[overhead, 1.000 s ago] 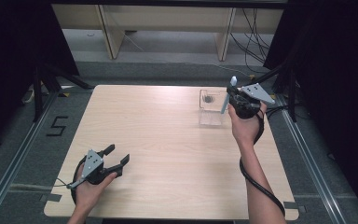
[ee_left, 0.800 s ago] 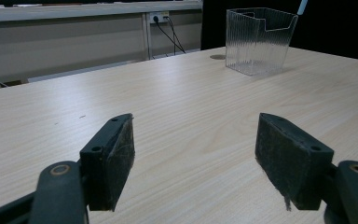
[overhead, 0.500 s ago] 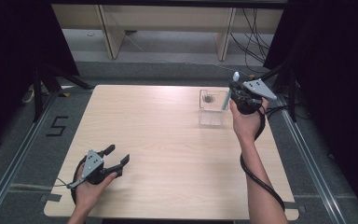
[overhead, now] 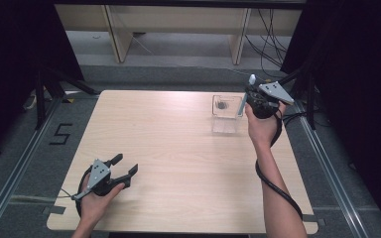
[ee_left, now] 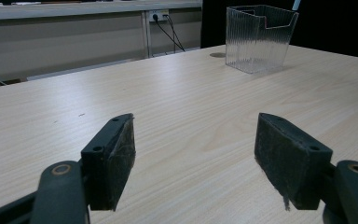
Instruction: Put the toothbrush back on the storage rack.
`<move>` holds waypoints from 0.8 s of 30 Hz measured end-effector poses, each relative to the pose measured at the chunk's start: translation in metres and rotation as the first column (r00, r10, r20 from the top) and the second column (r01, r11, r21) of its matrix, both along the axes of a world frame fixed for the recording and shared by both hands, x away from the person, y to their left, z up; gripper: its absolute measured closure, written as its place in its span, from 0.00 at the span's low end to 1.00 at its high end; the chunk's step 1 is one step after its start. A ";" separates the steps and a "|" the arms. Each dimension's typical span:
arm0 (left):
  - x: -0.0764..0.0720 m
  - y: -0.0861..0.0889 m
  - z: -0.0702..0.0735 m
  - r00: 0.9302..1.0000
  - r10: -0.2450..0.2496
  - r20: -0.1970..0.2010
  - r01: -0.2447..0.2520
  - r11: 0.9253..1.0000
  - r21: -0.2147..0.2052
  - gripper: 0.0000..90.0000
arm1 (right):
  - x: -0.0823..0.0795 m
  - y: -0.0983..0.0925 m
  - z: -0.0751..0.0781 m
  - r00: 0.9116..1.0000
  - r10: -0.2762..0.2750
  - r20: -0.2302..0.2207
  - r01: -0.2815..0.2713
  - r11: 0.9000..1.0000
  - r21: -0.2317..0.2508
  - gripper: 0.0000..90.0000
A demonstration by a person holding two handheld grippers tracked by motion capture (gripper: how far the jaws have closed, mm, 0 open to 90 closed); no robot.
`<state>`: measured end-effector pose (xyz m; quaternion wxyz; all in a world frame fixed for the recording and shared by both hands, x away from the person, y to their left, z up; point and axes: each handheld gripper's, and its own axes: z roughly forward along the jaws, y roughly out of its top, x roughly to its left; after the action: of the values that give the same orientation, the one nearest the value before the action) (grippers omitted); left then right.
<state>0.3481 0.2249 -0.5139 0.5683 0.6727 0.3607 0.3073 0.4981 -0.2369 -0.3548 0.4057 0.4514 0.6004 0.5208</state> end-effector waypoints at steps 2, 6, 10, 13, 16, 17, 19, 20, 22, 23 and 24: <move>-0.001 0.000 0.001 1.000 0.007 -0.013 -0.007 1.000 0.013 0.31 | 0.001 -0.001 -0.002 1.000 -0.003 -0.005 0.003 1.000 0.005 0.94; 0.000 0.000 0.000 1.000 0.000 -0.001 0.000 1.000 0.001 0.31 | 0.004 -0.001 -0.006 1.000 -0.003 -0.016 0.003 1.000 0.011 0.94; -0.001 0.000 0.000 1.000 0.007 -0.015 -0.007 1.000 0.011 0.31 | 0.005 -0.003 -0.009 1.000 -0.014 -0.022 0.014 1.000 0.003 0.94; -0.001 0.000 0.000 1.000 0.006 -0.016 -0.006 1.000 0.010 0.31 | 0.008 -0.002 -0.012 1.000 -0.007 -0.017 0.007 1.000 0.006 0.94; -0.001 0.000 0.000 1.000 0.005 -0.016 -0.005 1.000 0.010 0.31 | 0.009 -0.002 -0.014 1.000 -0.012 -0.025 0.012 1.000 0.004 0.94; -0.001 0.000 0.000 1.000 0.005 -0.017 -0.005 1.000 0.011 0.31 | 0.008 -0.002 -0.016 0.999 -0.019 -0.027 0.019 1.000 0.000 0.94; -0.001 0.000 0.000 1.000 0.004 -0.018 -0.004 1.000 0.011 0.31 | 0.009 -0.001 -0.018 0.999 -0.019 -0.035 0.019 1.000 0.004 0.94; -0.001 0.000 0.000 1.000 0.004 -0.018 -0.004 1.000 0.011 0.31 | 0.009 -0.001 -0.020 0.999 -0.016 -0.036 0.016 1.000 -0.002 0.94; -0.001 0.000 0.000 1.000 0.005 -0.019 -0.005 1.000 0.010 0.31 | 0.009 -0.001 -0.022 0.999 -0.016 -0.042 0.015 1.000 -0.006 0.94; -0.001 0.000 0.000 1.000 0.005 -0.018 -0.005 1.000 0.009 0.31 | 0.010 -0.001 -0.023 0.999 -0.020 -0.042 0.020 1.000 -0.001 0.94; -0.001 0.000 0.000 1.000 0.005 -0.018 -0.005 1.000 0.010 0.31 | 0.010 -0.001 -0.024 0.999 -0.019 -0.042 0.019 1.000 -0.005 0.94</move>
<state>0.3469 0.2252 -0.5140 0.5608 0.6775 0.3657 0.3044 0.5083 -0.2379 -0.3790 0.3988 0.4670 0.6059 0.5057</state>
